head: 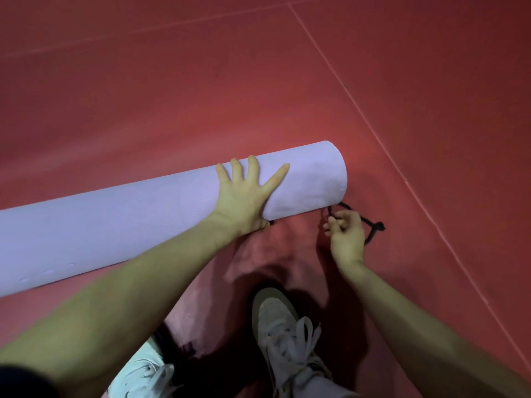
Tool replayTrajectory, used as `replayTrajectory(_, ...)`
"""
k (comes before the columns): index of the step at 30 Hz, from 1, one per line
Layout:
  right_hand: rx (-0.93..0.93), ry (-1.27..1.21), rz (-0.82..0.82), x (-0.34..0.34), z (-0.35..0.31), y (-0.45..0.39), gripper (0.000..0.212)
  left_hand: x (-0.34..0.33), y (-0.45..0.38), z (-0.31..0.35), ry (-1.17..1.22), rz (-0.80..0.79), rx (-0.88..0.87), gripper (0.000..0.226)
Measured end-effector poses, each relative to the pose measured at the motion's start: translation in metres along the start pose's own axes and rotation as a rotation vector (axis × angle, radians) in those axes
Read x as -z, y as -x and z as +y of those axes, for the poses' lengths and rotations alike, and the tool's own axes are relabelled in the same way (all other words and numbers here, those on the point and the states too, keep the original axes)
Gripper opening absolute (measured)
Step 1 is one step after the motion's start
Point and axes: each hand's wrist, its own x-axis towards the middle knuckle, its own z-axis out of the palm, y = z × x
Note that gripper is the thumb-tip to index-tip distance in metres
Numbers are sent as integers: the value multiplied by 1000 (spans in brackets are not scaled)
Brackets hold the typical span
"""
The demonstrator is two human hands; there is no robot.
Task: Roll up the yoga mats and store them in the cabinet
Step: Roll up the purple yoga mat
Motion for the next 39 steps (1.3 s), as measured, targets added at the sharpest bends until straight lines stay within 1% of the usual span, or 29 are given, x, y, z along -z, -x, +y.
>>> replayTrajectory(3,46,-159,51,1,-26,-2,24,9,1,-5,14,42,14,118)
replayTrajectory(6,97,-237,49,7,-53,2,32,32,5,-16,27,72,55,118)
replayTrajectory(8,109,-290,20,12,-77,4,31,53,10,-25,31,120,94,119)
replayTrajectory(11,116,-351,-86,17,-124,4,18,90,21,-41,58,177,146,120)
replayTrajectory(13,102,-407,-159,18,-159,11,18,118,32,-51,95,218,185,122)
replayTrajectory(16,143,-513,-219,26,-212,33,18,161,51,-66,180,322,237,123)
replayTrajectory(19,207,-629,-286,43,-263,63,20,200,78,-81,319,475,258,126)
replayTrajectory(22,255,-723,-408,63,-306,94,25,232,107,-93,456,615,272,127)
replayTrajectory(26,320,-804,-557,83,-355,133,38,265,139,-96,595,727,327,126)
replayTrajectory(29,371,-845,-600,92,-378,151,38,281,153,-94,703,791,317,129)
replayTrajectory(32,405,-871,-623,99,-393,163,38,291,162,-93,774,818,306,135)
replayTrajectory(34,423,-857,-634,101,-398,170,39,297,166,-96,830,786,290,139)
replayTrajectory(37,441,-755,-590,98,-398,176,36,305,173,-105,950,735,211,143)
replayTrajectory(39,467,-700,-551,95,-397,180,33,314,175,-113,1012,766,166,141)
